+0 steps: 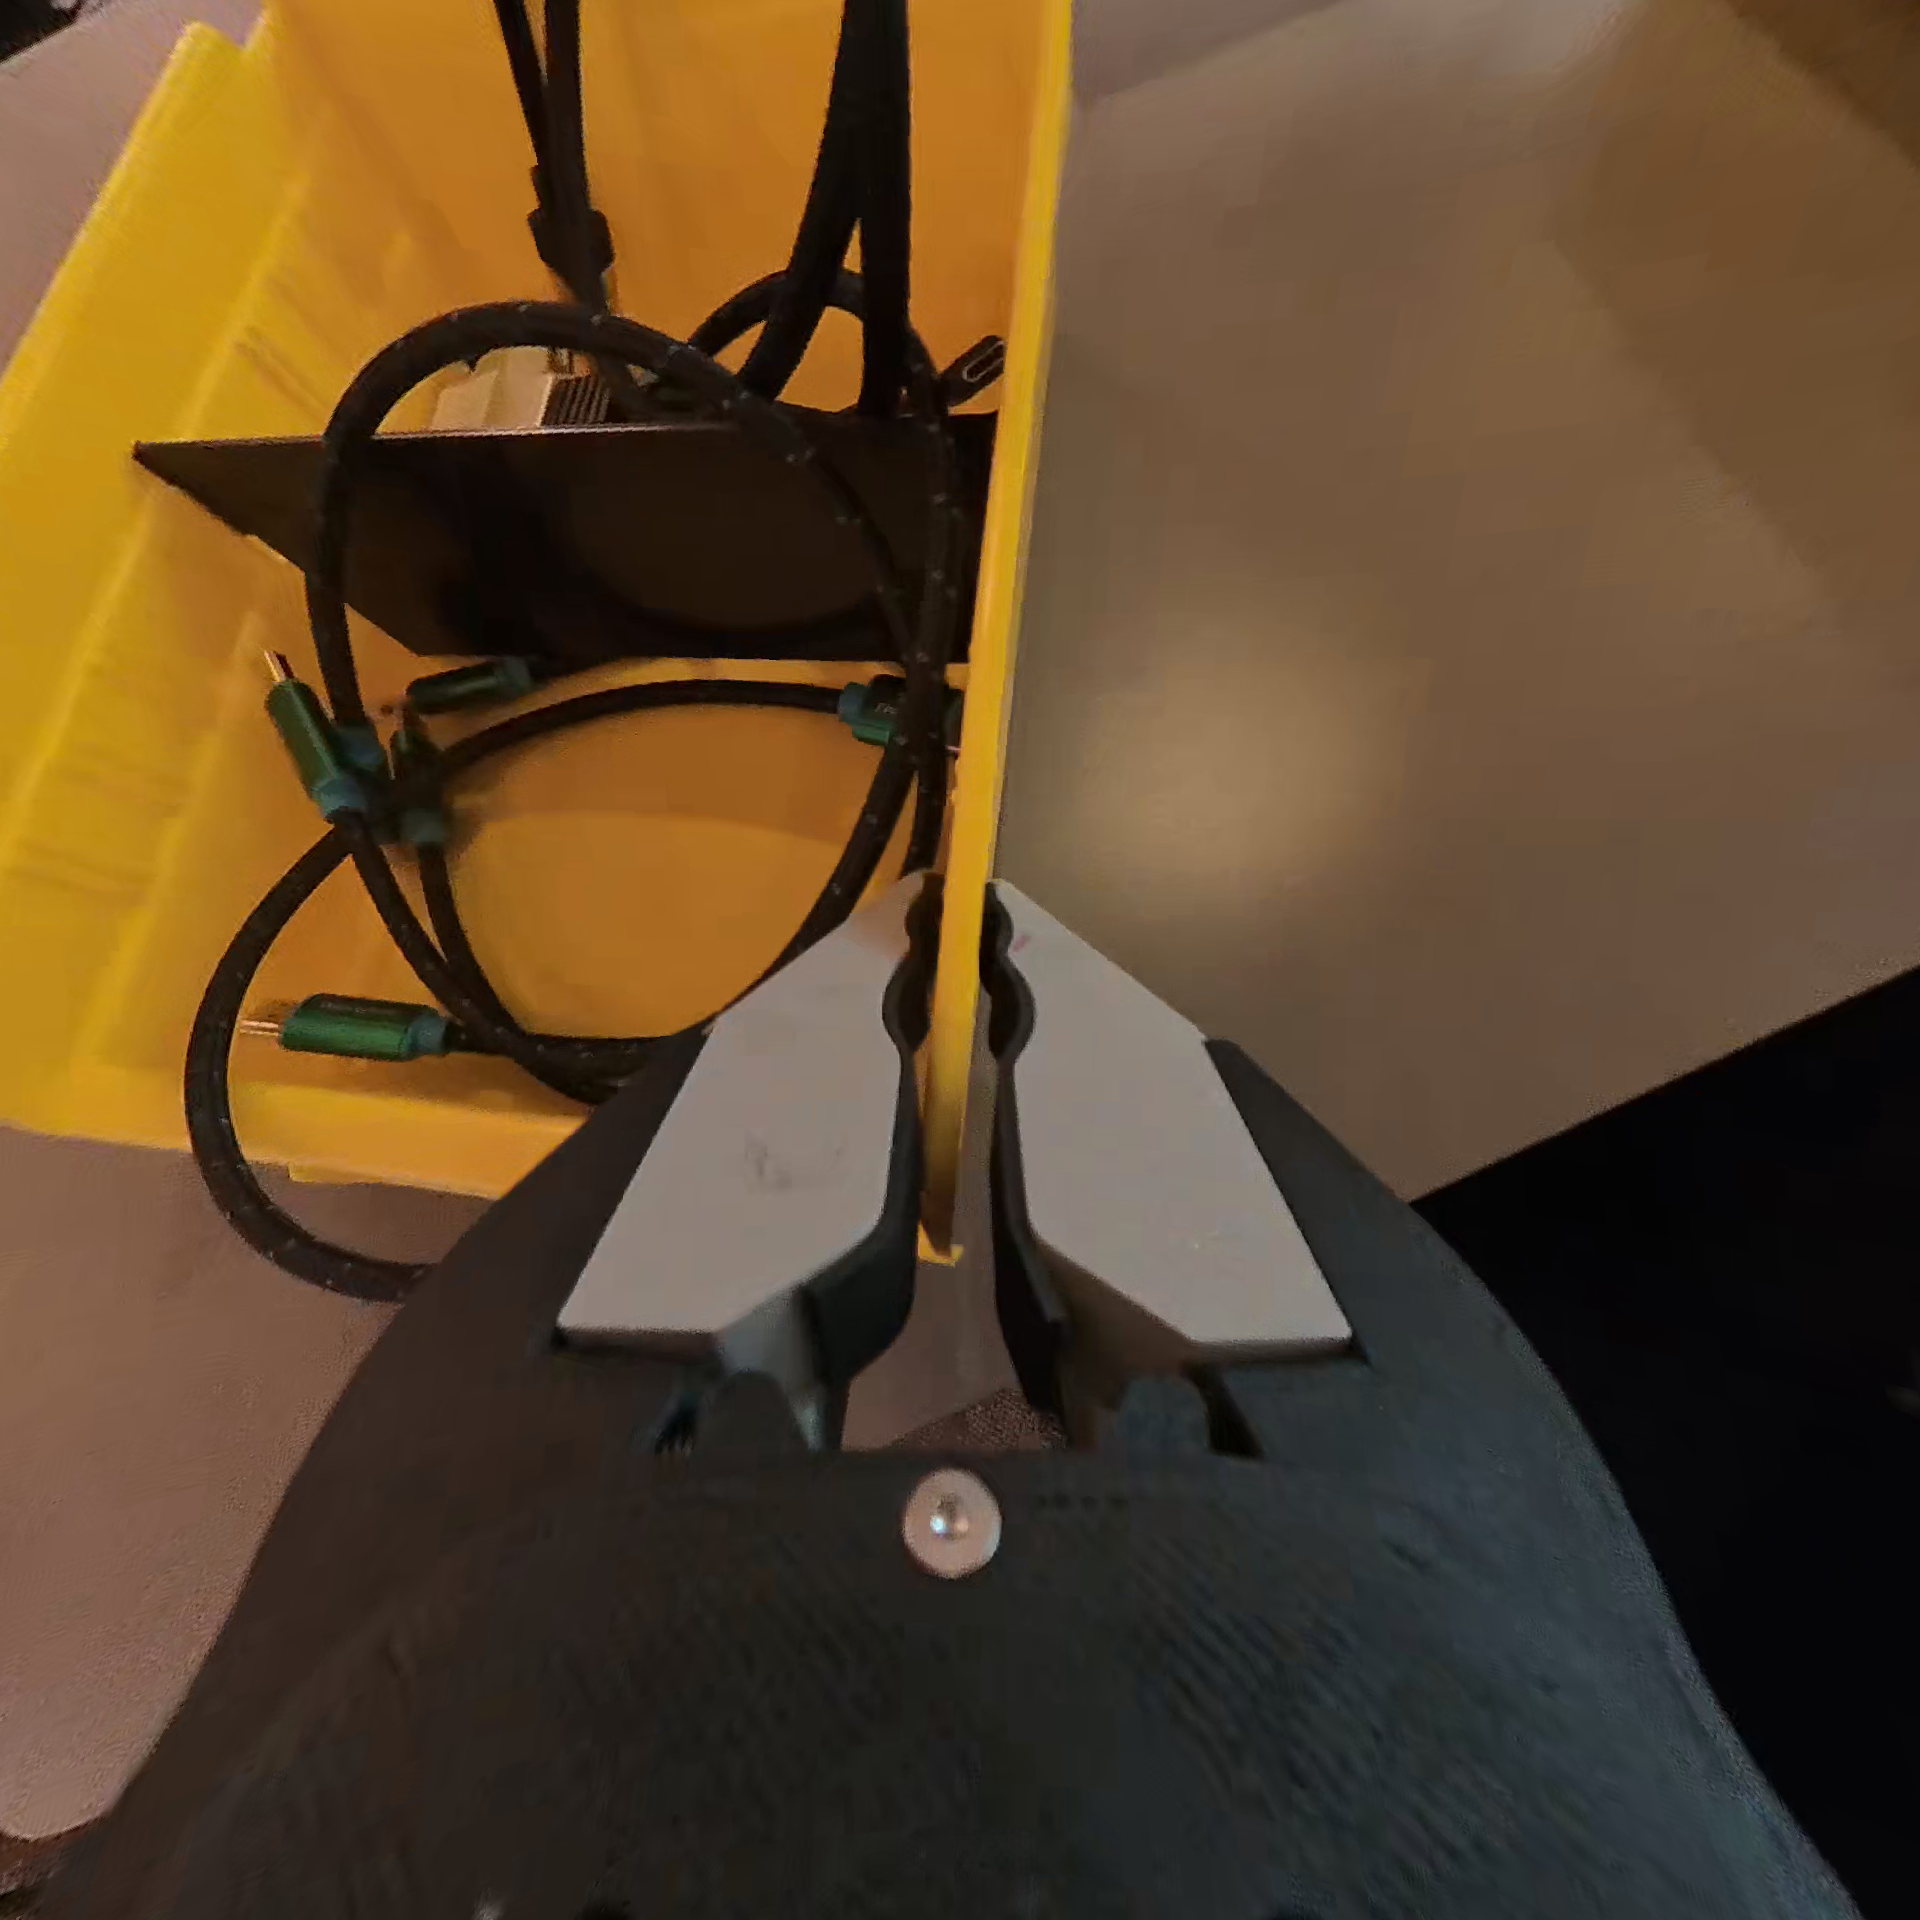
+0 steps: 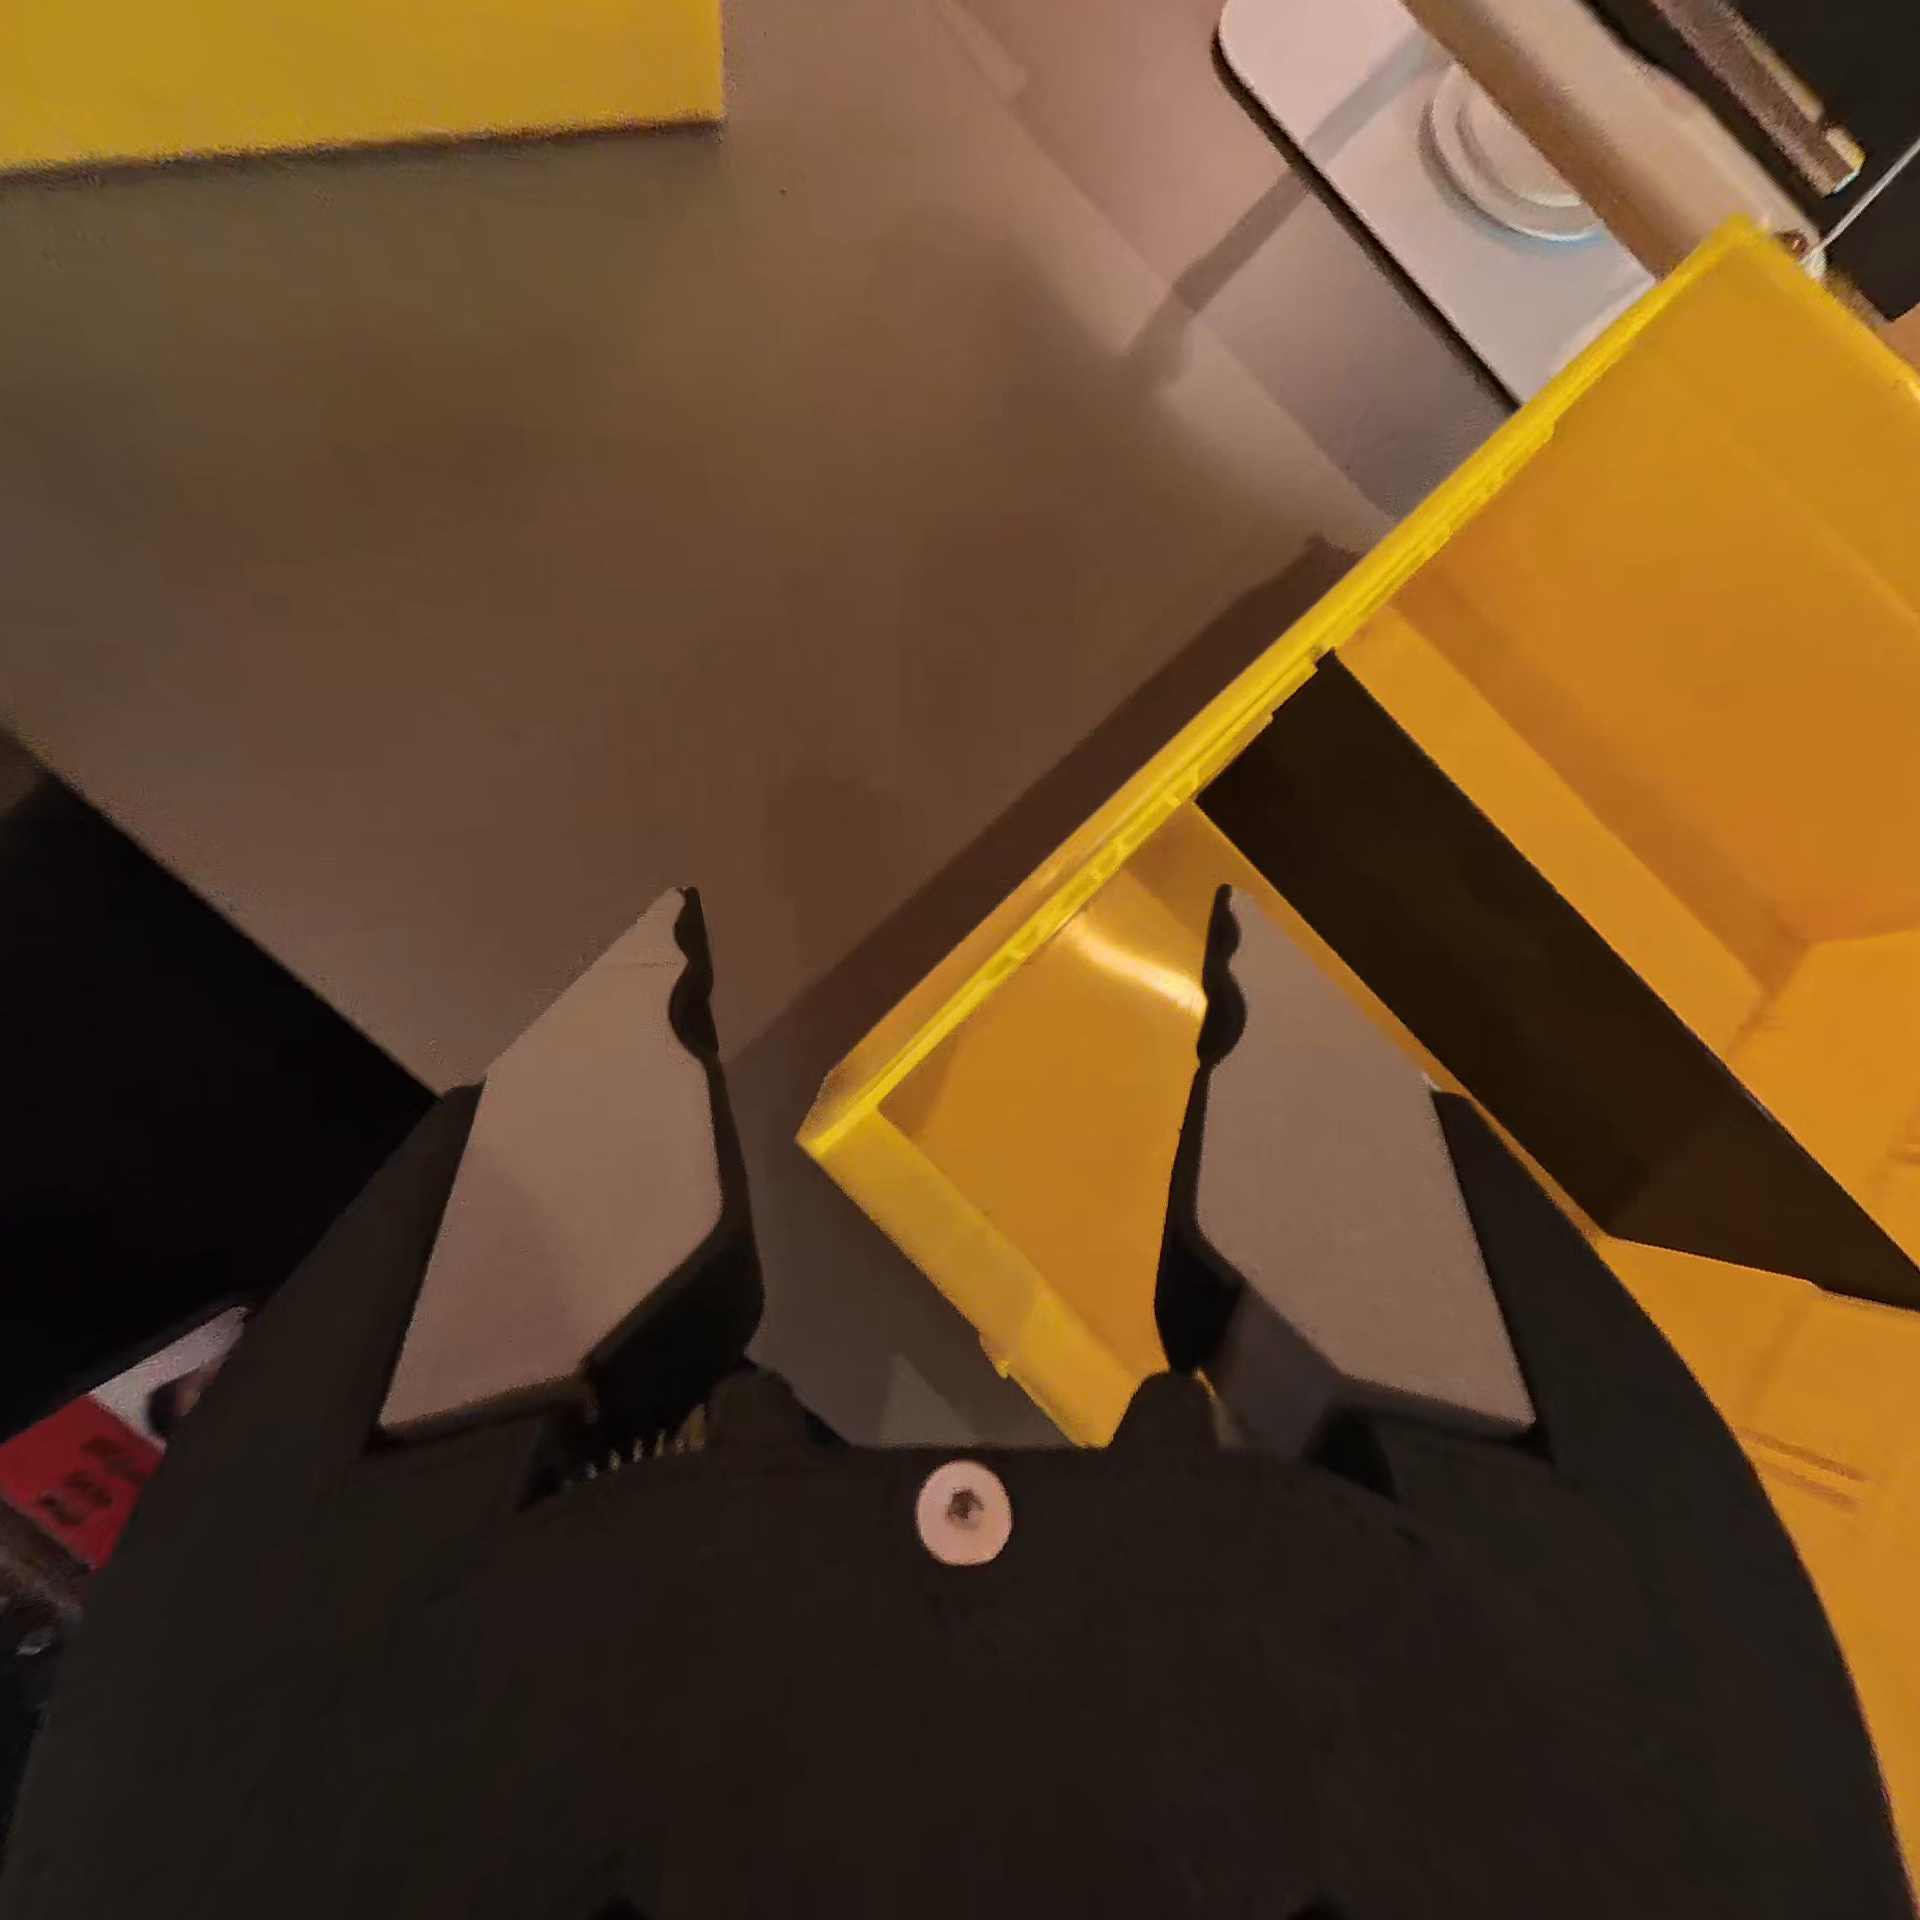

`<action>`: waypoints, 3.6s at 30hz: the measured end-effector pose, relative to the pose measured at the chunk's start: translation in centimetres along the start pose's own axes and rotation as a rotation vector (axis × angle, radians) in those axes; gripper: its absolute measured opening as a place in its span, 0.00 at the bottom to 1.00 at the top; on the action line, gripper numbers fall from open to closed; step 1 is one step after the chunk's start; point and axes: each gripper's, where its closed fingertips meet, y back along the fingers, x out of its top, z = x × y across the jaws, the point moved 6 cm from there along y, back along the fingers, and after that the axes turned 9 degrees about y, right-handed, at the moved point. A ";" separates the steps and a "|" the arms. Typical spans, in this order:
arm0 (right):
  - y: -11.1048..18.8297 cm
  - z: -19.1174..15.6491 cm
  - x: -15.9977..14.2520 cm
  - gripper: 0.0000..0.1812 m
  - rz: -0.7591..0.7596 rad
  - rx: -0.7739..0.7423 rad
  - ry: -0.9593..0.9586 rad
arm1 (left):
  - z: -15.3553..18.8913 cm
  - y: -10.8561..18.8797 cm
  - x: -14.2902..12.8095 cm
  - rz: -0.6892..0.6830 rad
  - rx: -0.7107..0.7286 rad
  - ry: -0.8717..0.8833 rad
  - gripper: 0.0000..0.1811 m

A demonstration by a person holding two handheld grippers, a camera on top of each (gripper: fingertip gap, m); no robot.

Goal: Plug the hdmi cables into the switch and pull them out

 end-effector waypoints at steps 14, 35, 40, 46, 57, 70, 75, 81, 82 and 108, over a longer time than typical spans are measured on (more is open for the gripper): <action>1.2 4.1 -4.4 0.39 -0.185 -0.050 -0.065 | 3.5 -0.7 1.2 0.041 0.139 -0.161 0.15; 5.7 11.0 -13.4 0.03 -0.216 0.046 -0.402 | 1.8 3.2 1.3 0.110 -0.092 -0.015 0.25; 4.9 7.2 -10.1 0.08 -0.186 0.176 -0.214 | 1.6 3.8 1.5 0.130 -0.075 -0.030 0.25; 8.9 7.0 -7.4 0.08 0.029 0.134 -0.176 | -1.4 9.3 4.7 0.528 0.031 0.120 0.12; 9.7 2.0 1.2 0.18 0.633 0.415 -0.073 | -4.3 13.1 4.1 0.694 0.088 0.187 0.07; -9.5 -3.0 0.4 0.27 0.144 0.250 0.083 | -1.9 9.6 4.2 0.556 0.000 0.111 0.12; -9.2 -3.2 1.0 0.18 0.209 0.224 0.143 | -0.2 7.1 4.1 0.483 -0.002 0.056 0.13; -8.6 -3.1 1.2 0.17 0.269 0.239 0.132 | 2.3 3.9 4.4 0.425 -0.066 0.023 0.13; -8.6 -3.1 1.2 0.17 0.267 0.244 0.138 | 2.4 3.3 4.7 0.415 -0.058 0.013 0.13; -8.5 -3.6 1.2 0.15 0.272 0.270 0.173 | -2.7 8.8 26.8 0.544 0.086 -0.090 0.04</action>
